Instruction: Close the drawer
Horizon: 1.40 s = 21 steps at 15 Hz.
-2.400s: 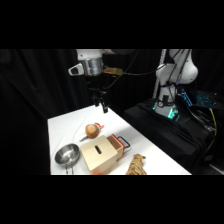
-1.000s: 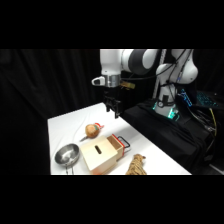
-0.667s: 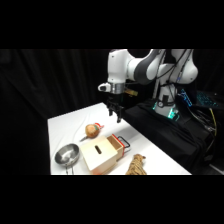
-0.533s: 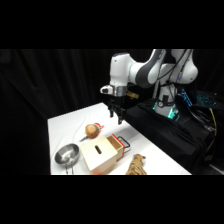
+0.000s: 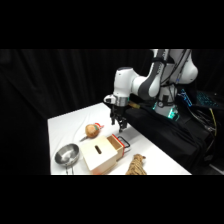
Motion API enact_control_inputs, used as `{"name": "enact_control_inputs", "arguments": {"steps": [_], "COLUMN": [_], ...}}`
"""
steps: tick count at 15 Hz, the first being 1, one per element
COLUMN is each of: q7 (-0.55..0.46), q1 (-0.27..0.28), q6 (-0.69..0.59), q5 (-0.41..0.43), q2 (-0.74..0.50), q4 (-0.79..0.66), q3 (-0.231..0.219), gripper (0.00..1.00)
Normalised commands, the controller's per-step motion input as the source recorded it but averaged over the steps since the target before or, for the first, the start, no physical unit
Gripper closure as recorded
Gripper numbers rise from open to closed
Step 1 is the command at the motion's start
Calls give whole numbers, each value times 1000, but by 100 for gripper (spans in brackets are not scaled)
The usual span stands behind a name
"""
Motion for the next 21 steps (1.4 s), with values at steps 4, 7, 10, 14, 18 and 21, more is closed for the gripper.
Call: {"name": "enact_control_inputs", "arguments": {"steps": [4, 7, 10, 14, 18, 21], "q7": [-190, -217, -225, -118, 73, 182], "q1": [-112, -185, -260, -310, -282, -123], "q6": [273, 289, 357, 405, 458, 413], "q5": [204, 188, 153, -13, -280, -378], "q2": [98, 110, 185, 248, 248, 162], "q4": [-46, -43, 8, 54, 65, 48], "q3": [204, 226, 254, 272, 202, 9], "gripper": [0, 0, 0, 0, 0, 0]}}
